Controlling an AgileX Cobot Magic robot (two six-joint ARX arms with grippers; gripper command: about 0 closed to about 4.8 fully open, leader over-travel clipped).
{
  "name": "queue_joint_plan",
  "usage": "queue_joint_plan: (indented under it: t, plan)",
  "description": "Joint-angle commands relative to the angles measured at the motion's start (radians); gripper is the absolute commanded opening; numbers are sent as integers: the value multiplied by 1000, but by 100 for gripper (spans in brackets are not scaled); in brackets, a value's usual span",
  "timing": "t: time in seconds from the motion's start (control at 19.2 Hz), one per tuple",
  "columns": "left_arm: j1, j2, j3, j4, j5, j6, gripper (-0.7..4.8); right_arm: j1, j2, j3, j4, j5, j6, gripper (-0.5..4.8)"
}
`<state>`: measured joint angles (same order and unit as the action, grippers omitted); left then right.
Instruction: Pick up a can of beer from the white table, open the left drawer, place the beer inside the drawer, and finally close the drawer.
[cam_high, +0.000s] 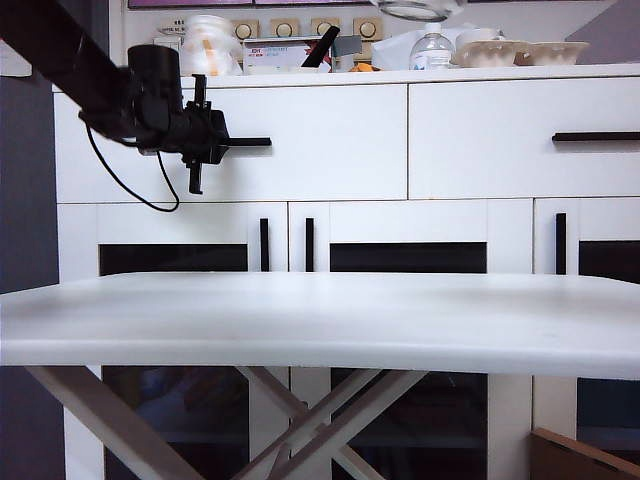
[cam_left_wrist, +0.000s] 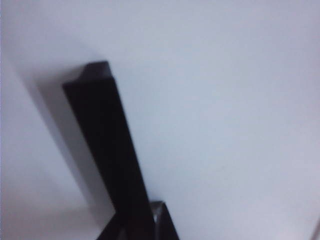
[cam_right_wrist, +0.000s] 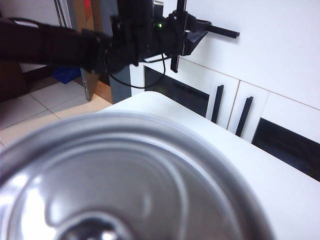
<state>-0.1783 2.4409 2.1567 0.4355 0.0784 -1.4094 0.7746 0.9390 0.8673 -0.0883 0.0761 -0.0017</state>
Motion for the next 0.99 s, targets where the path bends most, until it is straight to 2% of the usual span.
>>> queue_joint_plan:
  t: [0.05,0.16,0.21,0.57,0.83,0.99]
  plan:
    - [-2,-3,-47,187,24,31,-6,1,-8,13,63,0,-3,144]
    - [-2,-7,-125,307,55,-24,-6,1,-8,13,63,0,-3,144]
    - [-4,-14,-161,343,67,-24,-6,1,-8,13,63,0,-3,144]
    - [-10,-91,-319,420,79,-12,-6,1,-8,13,63,1,-3,144]
    - [-10,-223,-552,485,72,22,-6,1,-8,12,63,1,-3,144]
    - [-10,-314,-724,570,49,22,-6,-2,-8,12,63,1,-3,144]
